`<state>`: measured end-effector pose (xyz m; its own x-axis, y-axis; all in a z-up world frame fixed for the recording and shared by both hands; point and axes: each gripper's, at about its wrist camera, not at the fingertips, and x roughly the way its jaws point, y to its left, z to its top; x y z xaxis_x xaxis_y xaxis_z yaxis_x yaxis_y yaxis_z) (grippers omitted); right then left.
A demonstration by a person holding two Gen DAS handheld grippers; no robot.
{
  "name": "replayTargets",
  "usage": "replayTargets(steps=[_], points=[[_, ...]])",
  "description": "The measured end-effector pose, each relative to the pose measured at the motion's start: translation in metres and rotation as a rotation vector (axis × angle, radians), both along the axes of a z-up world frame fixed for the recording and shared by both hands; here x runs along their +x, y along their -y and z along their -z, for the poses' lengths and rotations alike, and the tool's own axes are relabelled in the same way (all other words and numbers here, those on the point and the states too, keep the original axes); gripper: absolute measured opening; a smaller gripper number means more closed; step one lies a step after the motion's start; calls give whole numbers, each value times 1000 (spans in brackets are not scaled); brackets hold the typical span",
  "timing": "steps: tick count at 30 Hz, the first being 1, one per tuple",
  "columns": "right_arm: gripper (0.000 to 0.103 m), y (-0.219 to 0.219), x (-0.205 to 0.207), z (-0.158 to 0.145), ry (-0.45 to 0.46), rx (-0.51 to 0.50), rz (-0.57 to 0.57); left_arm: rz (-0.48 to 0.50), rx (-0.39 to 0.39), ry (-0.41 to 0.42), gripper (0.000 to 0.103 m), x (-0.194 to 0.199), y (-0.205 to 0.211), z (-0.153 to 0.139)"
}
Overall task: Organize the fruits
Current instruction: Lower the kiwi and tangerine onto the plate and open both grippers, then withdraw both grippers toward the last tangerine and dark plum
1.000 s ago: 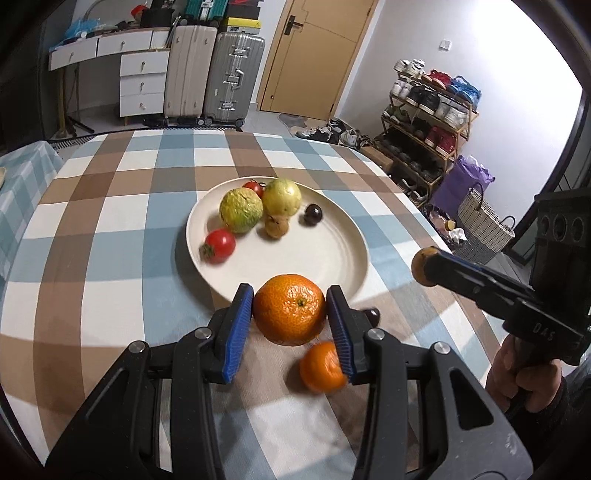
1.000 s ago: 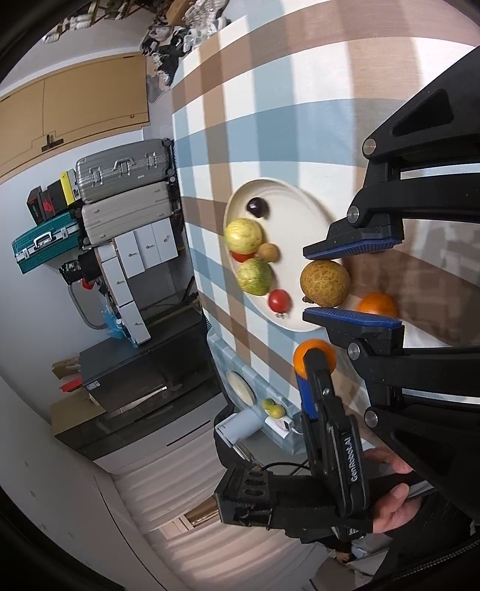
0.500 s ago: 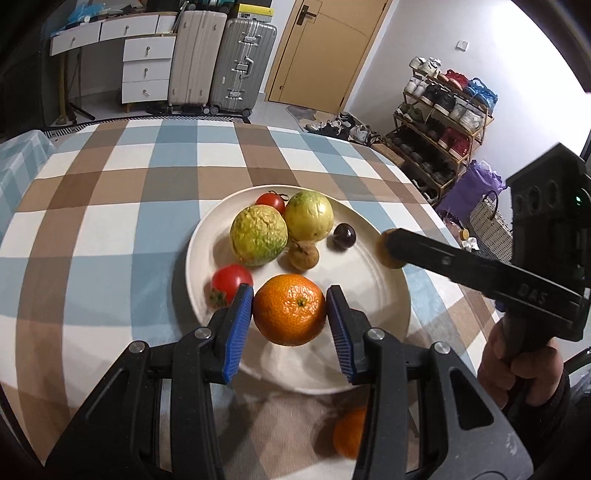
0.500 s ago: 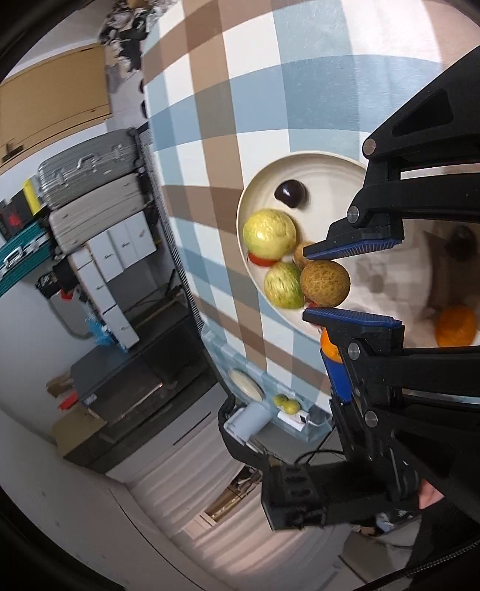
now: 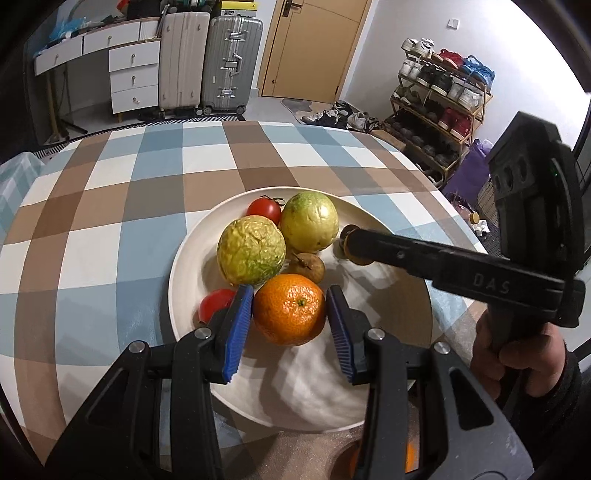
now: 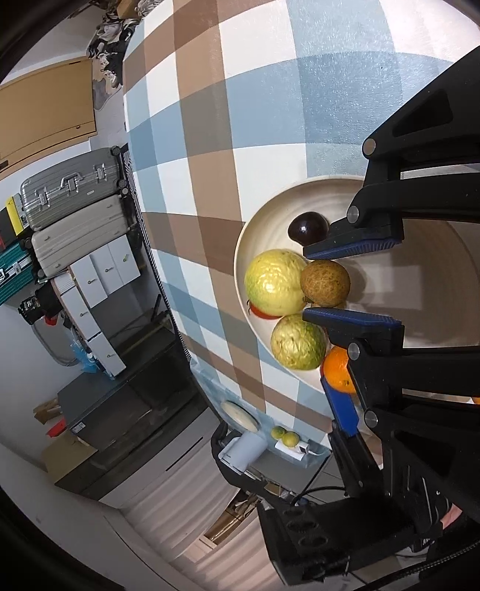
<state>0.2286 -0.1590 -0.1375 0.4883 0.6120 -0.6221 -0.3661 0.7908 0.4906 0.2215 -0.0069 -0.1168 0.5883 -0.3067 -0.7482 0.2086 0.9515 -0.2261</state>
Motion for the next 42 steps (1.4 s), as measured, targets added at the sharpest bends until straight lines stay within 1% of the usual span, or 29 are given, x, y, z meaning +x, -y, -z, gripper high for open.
replayTargets(steps=[4, 9, 10, 11, 12, 14, 17, 18, 20, 22, 23, 24, 26, 28, 30, 31, 32, 33, 38, 42], points=[[27, 0, 4, 4, -17, 9, 2, 6, -4, 0, 38, 3, 1, 2], [28, -3, 5, 3, -16, 6, -2, 0, -14, 7, 38, 0, 1, 0], [31, -3, 6, 2, -16, 8, -1, -5, -11, 9, 38, 0, 1, -1], [37, -3, 5, 1, -15, 11, 2, -11, 0, 7, 38, -1, 1, -1], [41, -2, 5, 0, -16, 22, 4, -14, 4, 7, 38, -2, 1, -2], [47, 0, 3, -2, -17, 41, -3, -22, 1, 6, 38, -4, 0, -4], [47, 4, -5, -10, 2, 38, 6, -31, 9, 12, 39, -10, -1, -10], [50, 7, -9, -13, 10, 42, 7, -35, 10, 18, 39, -14, 0, -14], [52, 12, -19, -21, 26, 37, 15, -36, 12, 29, 40, -21, 1, -20], [53, 16, -30, -28, 40, 34, 15, -41, 22, 44, 44, -30, 3, -28], [58, 17, -35, -31, 47, 32, 16, -43, 24, 51, 50, -35, 4, -32], [65, 20, -42, -35, 59, 28, 19, -43, 22, 57, 51, -38, 4, -35], [71, 24, -55, -43, 85, 31, 22, -43, 28, 75, 52, -50, 6, -44], [76, 29, -69, -52, 112, 34, 22, -45, 42, 89, 56, -59, 9, -52], [86, 33, -83, -60, 139, 33, 30, -47, 43, 101, 62, -68, 10, -60], [87, 34, -88, -63, 149, 34, 32, -53, 49, 109, 65, -74, 11, -65], [89, 36, -95, -66, 161, 34, 33, -60, 53, 117, 71, -80, 12, -69], [89, 38, -102, -69, 173, 36, 33, -67, 54, 126, 75, -86, 12, -73], [97, 44, -134, -82, 215, 39, 28, -85, 47, 152, 81, -112, 12, -88], [100, 47, -161, -91, 262, 39, 28, -107, 48, 149, 82, -129, 12, -94]])
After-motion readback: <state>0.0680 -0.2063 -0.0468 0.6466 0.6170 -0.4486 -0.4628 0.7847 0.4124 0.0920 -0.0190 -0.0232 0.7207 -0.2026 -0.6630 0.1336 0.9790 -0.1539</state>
